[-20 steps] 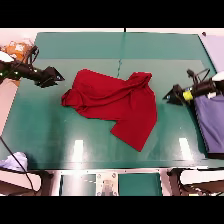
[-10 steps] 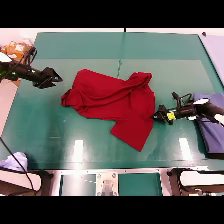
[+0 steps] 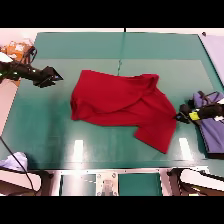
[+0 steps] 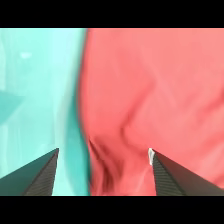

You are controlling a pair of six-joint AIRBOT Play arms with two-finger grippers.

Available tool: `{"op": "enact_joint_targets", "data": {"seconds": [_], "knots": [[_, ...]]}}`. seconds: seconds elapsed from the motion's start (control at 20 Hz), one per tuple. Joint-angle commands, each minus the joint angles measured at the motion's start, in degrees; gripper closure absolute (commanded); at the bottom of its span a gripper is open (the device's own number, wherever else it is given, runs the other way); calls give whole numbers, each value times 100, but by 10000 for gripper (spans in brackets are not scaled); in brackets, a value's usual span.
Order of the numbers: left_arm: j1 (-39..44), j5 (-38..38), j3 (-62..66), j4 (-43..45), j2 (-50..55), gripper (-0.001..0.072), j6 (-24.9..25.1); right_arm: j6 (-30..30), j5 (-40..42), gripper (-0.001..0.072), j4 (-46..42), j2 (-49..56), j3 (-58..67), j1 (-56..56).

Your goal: Fold the shirts.

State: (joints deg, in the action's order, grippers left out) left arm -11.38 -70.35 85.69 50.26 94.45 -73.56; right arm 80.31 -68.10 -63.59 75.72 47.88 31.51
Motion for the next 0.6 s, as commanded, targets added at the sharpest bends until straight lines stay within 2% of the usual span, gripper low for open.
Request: {"op": "enact_joint_targets", "data": {"seconds": [0.0, 0.25, 0.4, 0.55], "knots": [[374, 649, -216, 11, 125, 59, 9, 350, -26, 695, -564, -153, 46, 551], [1561, 1770, -584, -4, 577, 60, 0, 151, 52, 695, -245, -153, 52, 177], [1810, 1386, -581, 223, 693, 59, -9, 151, 52, 695, -243, -153, 52, -9], [1488, 612, -363, 807, 680, 59, -144, 155, 9, 694, -245, -153, 55, -2]]}}
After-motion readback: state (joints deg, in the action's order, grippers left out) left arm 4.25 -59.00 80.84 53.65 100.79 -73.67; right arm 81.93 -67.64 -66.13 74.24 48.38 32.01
